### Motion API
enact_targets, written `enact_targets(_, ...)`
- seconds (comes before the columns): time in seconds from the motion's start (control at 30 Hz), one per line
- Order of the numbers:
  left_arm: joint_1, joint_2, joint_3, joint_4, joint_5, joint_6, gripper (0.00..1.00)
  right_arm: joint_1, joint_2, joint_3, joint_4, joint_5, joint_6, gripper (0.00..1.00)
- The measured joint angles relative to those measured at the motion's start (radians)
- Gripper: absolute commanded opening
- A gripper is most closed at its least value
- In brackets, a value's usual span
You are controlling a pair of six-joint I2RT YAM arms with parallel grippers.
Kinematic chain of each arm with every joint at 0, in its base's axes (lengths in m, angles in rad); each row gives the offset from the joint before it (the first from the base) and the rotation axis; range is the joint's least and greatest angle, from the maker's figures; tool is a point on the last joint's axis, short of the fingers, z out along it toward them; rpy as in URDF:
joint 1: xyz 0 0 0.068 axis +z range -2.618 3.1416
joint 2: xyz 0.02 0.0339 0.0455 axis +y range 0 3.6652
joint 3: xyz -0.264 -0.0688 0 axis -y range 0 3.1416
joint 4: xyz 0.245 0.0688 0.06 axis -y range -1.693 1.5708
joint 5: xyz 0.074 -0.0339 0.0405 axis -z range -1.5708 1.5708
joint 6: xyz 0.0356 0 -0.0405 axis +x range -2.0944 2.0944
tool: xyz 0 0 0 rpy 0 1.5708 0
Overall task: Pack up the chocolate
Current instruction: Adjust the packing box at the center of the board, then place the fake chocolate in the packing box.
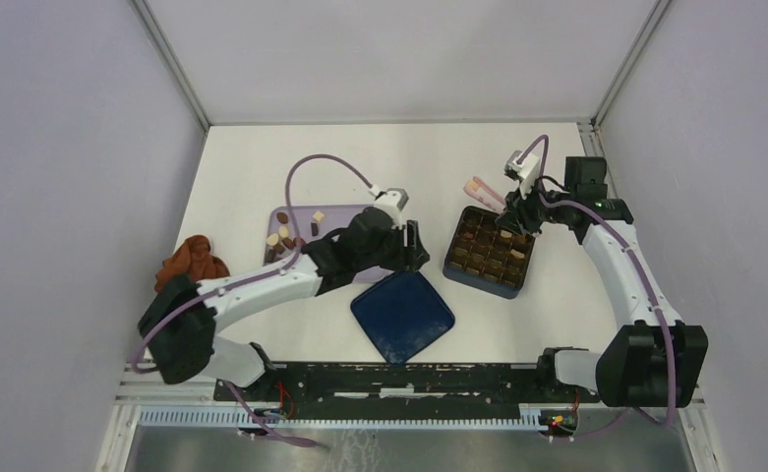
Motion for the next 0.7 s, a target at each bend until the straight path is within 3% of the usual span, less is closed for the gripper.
enact_targets(0.23,-0.082,0.356,0.312,-0.050,-0.180,-0.008,0.50,-0.056,-0.008,-0.018,-0.014,-0.039,-0.018,0.14)
enact_targets(0.43,-0.097,0.534,0.481,-0.105,-0.244,-0.008,0.46,-0.072,-0.008,-0.019,-0.035,-0.044,-0.036,0.14)
enact_targets(0.7,-0.097,0.670,0.597,-0.173,-0.241,-0.006,0.36,-0.085,-0.007,-0.019,-0.048,-0.044,-0.051,0.14)
